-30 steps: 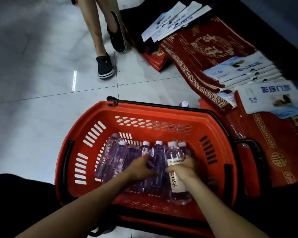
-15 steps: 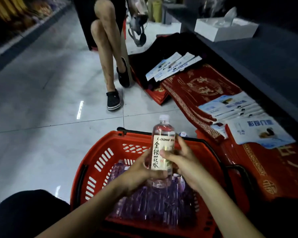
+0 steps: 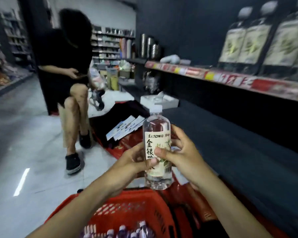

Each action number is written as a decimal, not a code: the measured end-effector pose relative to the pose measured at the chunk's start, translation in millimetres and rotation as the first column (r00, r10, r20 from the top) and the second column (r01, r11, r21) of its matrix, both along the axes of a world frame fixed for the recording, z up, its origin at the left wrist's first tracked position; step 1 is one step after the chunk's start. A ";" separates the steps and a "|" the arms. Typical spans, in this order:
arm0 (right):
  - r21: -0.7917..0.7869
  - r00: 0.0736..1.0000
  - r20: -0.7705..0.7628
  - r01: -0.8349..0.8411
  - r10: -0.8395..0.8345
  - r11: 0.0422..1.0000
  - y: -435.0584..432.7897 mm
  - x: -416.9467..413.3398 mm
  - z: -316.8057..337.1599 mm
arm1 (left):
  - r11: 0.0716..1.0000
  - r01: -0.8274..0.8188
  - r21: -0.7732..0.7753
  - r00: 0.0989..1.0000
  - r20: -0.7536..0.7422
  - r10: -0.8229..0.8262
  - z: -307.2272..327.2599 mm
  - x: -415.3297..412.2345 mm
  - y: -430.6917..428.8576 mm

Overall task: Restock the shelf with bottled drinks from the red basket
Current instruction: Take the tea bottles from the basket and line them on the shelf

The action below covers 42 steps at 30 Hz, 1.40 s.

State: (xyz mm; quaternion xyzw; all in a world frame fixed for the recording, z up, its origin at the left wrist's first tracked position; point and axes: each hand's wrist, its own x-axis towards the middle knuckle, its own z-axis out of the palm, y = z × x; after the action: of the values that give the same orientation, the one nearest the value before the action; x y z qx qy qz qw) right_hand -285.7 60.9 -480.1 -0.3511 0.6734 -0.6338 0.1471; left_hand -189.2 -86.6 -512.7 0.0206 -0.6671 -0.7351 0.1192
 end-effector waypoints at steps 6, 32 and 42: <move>-0.140 0.933 -0.208 0.270 -0.295 0.953 98.3 1.4 94.2 | 0.984 0.129 -0.125 0.953 -0.260 -0.158 102.5 -47.8 85.0; -0.574 0.281 -0.216 0.738 -0.935 0.355 397.8 -61.4 194.4 | 0.718 -0.303 -0.627 0.862 -0.502 -0.074 237.7 -184.9 362.8; -0.512 0.309 -0.158 0.787 -0.938 0.345 412.5 -95.2 199.9 | 0.700 -0.338 -0.629 0.834 -0.545 -0.087 223.2 -212.5 377.7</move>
State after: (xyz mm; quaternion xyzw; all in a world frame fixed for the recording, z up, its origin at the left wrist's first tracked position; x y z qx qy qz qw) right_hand -380.9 473.4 -280.2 -0.0743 0.6464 -0.6206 -0.4376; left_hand -401.6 291.1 -289.4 -0.1849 -0.8312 -0.3894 0.3511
